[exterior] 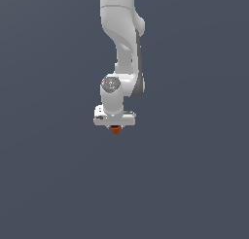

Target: Pick up the object and move it to a goal position.

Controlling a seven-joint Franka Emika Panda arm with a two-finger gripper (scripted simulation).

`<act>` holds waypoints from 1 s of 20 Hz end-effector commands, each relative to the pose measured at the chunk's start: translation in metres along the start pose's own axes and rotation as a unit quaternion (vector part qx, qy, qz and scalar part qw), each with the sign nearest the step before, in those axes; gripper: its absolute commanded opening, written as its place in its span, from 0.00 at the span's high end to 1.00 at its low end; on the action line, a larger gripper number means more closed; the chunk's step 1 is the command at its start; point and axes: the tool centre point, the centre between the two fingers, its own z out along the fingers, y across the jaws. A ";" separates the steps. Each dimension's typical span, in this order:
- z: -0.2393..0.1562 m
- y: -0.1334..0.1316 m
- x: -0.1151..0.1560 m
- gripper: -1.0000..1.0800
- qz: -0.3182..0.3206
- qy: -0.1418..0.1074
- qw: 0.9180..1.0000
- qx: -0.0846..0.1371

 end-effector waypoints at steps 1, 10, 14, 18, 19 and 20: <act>-0.002 -0.004 0.002 1.00 0.000 0.001 1.000 0.000; -0.019 -0.055 0.027 1.00 0.000 0.001 1.000 0.000; -0.031 -0.089 0.044 1.00 0.000 0.000 1.000 0.000; -0.045 -0.127 0.064 1.00 0.000 0.000 1.000 0.000; -0.048 -0.136 0.069 1.00 0.000 0.000 1.000 0.000; -0.051 -0.146 0.074 1.00 0.000 0.000 1.000 0.000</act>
